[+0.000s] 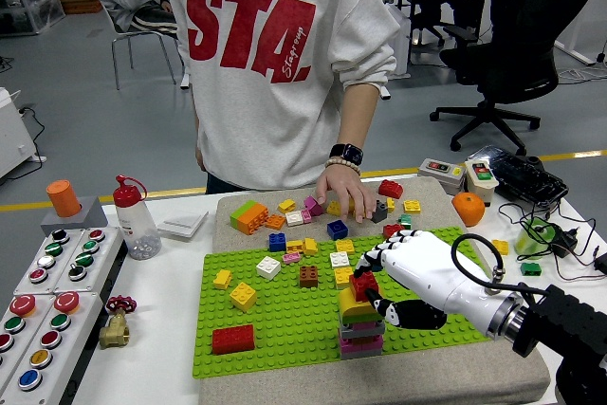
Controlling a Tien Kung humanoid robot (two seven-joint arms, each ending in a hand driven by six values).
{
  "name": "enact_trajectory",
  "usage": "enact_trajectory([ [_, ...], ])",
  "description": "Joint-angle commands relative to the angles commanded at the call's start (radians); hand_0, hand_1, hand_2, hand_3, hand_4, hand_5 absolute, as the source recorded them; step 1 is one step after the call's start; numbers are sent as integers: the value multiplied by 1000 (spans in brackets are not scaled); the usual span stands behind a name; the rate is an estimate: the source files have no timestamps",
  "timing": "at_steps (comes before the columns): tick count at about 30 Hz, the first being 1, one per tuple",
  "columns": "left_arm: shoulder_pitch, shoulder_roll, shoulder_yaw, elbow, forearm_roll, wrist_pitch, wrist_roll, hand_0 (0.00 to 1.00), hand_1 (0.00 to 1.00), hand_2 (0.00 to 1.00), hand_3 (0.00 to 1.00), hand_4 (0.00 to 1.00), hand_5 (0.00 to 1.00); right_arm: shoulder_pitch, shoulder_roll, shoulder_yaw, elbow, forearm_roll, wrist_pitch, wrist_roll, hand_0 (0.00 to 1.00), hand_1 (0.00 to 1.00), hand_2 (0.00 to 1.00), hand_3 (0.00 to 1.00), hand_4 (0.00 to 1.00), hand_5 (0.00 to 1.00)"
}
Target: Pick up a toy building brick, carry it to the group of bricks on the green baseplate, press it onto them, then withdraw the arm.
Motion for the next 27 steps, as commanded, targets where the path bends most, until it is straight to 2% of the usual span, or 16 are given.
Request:
enact_trajectory([
  [27, -2, 1, -2, -1, 6, -3, 5, 625, 594, 597, 405, 277, 918, -6, -4, -10, 10, 4, 15, 0, 694, 640, 621, 626, 438, 301],
])
